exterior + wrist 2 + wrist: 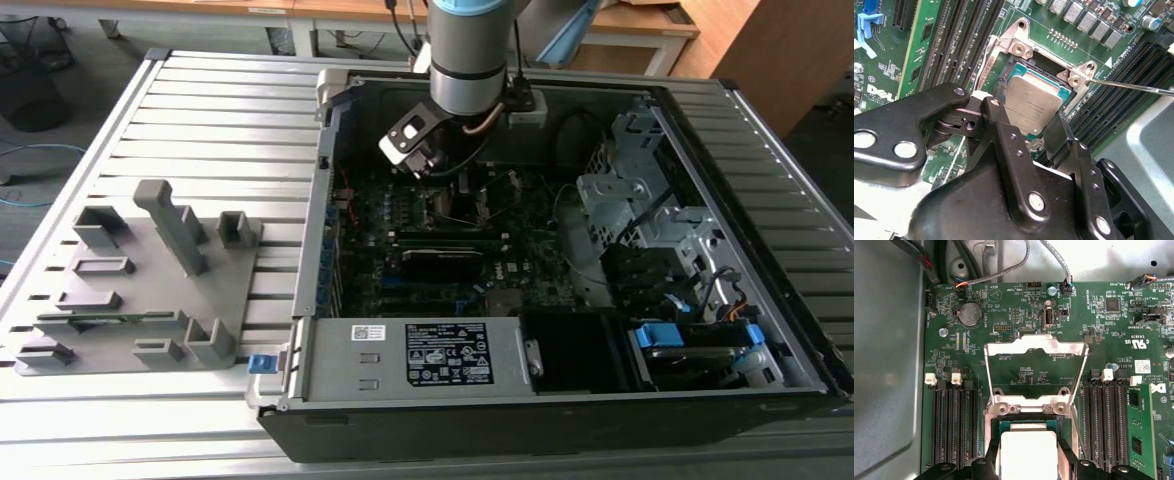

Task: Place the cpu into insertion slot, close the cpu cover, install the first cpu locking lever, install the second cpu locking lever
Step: 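Place the cpu into insertion slot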

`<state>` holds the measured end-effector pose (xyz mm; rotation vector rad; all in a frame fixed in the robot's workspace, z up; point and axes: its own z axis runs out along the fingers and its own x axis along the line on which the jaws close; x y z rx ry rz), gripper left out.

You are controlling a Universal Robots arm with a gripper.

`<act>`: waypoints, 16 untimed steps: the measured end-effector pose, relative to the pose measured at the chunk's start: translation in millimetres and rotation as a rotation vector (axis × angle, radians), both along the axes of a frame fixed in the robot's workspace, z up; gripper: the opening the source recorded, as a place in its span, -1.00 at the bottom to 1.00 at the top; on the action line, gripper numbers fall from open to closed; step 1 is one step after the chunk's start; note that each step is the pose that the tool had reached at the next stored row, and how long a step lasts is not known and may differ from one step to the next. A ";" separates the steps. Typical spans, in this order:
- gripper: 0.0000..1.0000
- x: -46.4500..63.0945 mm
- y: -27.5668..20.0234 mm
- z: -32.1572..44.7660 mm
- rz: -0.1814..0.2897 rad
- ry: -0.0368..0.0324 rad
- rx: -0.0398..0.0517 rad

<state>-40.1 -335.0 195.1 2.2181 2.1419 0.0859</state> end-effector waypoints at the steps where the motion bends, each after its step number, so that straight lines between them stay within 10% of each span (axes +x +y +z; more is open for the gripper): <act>1: 0.07 0.0 0.0 0.0 -0.003 0.0000 0.0000; 16: 0.07 -0.1 -0.4 -0.9 -0.010 0.0000 -0.0001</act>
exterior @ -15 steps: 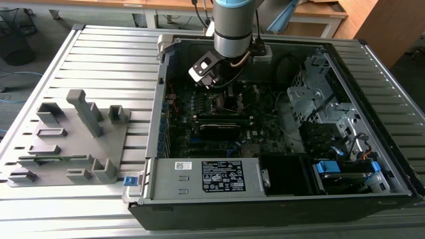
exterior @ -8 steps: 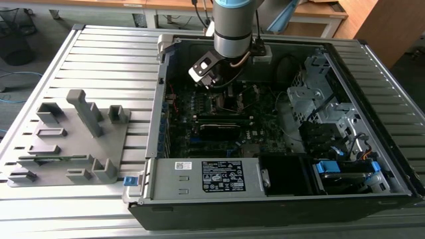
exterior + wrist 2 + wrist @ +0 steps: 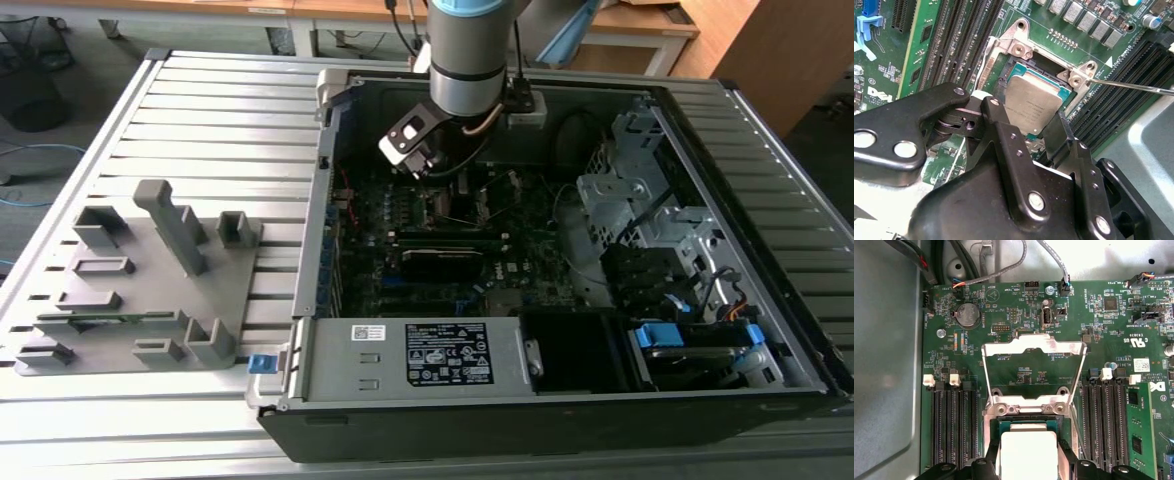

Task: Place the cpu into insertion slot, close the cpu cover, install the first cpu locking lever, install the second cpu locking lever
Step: 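Place the cpu into insertion slot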

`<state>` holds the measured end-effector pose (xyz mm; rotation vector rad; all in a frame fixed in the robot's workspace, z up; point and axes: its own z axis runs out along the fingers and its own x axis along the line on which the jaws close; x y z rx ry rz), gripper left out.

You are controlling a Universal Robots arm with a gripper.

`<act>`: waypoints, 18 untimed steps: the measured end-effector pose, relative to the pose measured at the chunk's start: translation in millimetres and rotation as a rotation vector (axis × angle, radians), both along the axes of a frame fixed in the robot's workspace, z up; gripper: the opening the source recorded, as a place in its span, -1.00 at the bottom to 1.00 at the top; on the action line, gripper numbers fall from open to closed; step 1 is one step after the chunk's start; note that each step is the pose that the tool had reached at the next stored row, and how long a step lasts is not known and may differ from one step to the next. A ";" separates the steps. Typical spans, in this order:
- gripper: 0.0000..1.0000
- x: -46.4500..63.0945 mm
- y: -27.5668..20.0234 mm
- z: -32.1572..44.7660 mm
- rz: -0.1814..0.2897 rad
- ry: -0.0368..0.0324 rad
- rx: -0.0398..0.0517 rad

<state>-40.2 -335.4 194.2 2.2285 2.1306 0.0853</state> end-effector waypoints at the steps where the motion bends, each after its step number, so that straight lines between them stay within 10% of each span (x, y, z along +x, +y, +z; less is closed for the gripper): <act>1: 0.07 0.0 0.0 0.0 0.000 0.0001 -0.0001; 18: 0.07 0.0 -0.5 -0.6 0.000 -0.0002 0.0002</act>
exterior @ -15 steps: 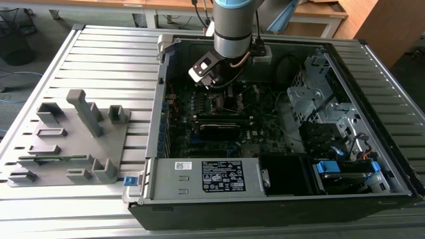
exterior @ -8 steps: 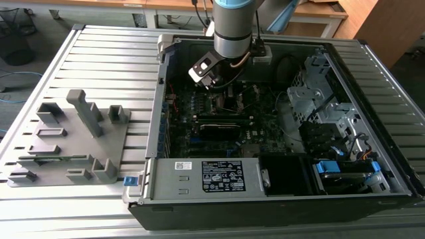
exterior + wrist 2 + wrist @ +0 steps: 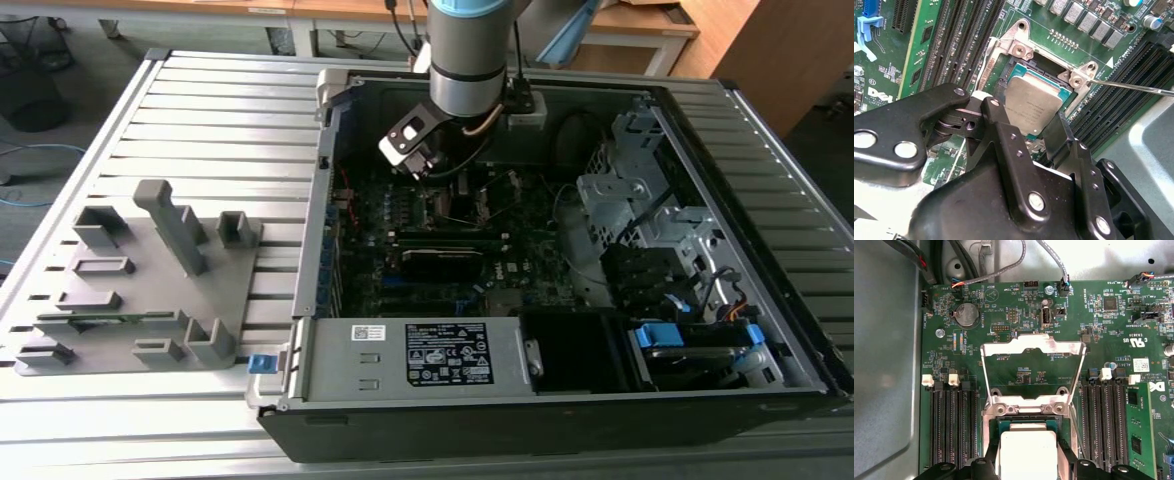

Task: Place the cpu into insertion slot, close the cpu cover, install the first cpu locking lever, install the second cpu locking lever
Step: 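Place the cpu into insertion slot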

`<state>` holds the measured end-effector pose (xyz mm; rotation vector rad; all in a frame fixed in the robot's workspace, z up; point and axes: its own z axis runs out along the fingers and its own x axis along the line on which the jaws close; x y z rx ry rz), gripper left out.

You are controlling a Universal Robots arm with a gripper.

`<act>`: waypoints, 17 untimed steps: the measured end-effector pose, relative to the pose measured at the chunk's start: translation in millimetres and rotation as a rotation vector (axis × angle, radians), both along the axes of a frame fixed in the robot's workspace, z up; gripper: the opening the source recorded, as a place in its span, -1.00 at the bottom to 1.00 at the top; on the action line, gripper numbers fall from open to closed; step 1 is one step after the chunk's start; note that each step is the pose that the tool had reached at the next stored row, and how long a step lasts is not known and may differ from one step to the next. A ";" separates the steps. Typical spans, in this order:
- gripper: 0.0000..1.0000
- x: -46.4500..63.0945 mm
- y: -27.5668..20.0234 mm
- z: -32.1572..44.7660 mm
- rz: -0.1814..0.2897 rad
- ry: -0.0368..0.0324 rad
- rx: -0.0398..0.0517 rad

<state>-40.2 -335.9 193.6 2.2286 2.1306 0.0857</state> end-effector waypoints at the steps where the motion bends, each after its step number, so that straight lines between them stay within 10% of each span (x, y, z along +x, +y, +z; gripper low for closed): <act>1: 0.07 0.0 0.1 0.4 0.000 -0.0002 0.0004; 17: 0.07 0.0 -0.8 1.4 0.006 0.0001 -0.0001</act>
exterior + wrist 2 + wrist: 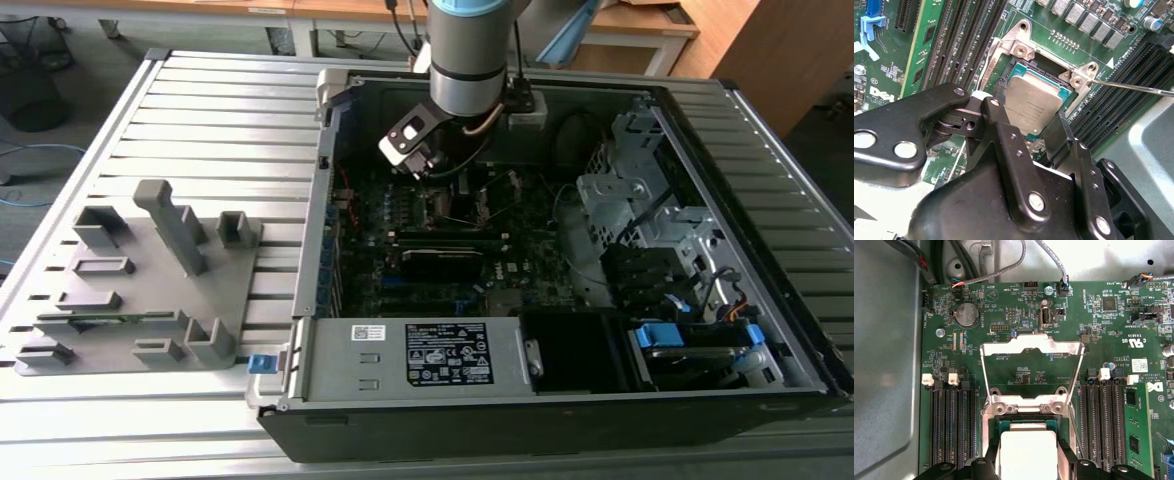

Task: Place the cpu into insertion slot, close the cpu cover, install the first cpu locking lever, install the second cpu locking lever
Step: 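Place the cpu into insertion slot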

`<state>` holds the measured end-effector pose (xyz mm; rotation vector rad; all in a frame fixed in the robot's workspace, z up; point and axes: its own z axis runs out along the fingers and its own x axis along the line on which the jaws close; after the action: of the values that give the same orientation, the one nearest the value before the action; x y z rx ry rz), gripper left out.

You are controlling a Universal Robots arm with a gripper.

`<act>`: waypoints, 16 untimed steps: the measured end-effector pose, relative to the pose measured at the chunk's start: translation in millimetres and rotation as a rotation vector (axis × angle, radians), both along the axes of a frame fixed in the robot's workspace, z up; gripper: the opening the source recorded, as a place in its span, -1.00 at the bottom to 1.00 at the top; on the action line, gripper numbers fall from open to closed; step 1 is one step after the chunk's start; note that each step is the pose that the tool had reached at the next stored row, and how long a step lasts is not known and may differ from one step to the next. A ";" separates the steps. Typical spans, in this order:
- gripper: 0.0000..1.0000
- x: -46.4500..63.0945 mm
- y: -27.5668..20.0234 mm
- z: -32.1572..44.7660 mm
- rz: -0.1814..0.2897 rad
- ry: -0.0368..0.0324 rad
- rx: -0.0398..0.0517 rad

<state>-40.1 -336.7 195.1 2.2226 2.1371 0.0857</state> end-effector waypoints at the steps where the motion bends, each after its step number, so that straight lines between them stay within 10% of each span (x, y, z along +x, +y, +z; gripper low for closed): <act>1: 0.07 0.0 0.0 0.0 0.001 0.0000 0.0000; 16: 0.07 0.0 -0.1 -1.7 0.003 0.0003 -0.0004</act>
<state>-40.2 -336.7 193.4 2.2195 2.1402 0.0851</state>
